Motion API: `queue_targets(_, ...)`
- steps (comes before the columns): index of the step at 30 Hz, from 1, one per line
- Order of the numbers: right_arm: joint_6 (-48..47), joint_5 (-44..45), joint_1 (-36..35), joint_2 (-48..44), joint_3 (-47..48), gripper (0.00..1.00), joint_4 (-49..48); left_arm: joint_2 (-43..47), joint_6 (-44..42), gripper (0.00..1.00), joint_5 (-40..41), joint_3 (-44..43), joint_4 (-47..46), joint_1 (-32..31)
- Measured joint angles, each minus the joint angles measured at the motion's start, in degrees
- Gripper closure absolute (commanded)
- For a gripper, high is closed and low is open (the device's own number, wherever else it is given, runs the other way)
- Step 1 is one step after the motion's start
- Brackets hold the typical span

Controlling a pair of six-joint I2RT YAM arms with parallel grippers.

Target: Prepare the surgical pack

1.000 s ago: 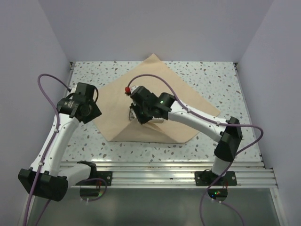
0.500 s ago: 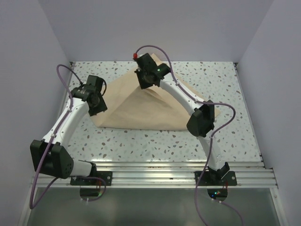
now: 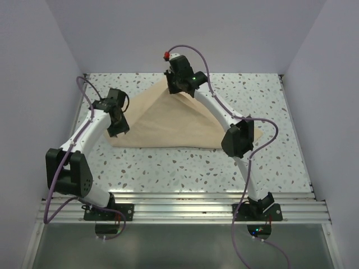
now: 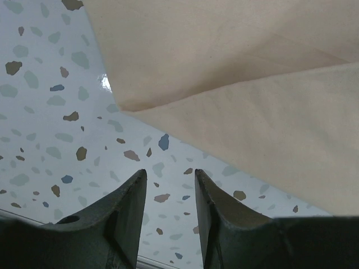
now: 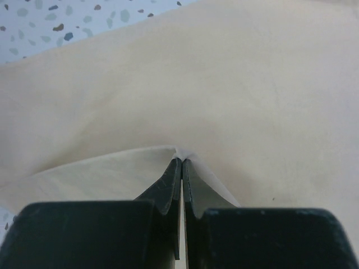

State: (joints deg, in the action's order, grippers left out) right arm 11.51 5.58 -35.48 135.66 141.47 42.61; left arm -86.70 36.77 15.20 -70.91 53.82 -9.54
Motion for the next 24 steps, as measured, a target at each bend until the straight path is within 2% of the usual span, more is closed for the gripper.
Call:
queue_targets(8,-0.5,-1.1,1.4,4.5,2.3,1.00,-4.0,-2.8,0.0,0.57,-0.9,-0.6,-0.6,0.2)
queue_targets(15,-0.2,-2.2,3.3,5.0,2.1,1.00,-4.6,-5.6,-0.4,0.59,-1.6,-2.8,-1.0,0.6)
queue_targets(24,1.4,-4.8,4.4,5.0,-1.6,1.00,-6.0,-8.4,-1.1,0.61,-2.1,-6.4,-1.1,0.9)
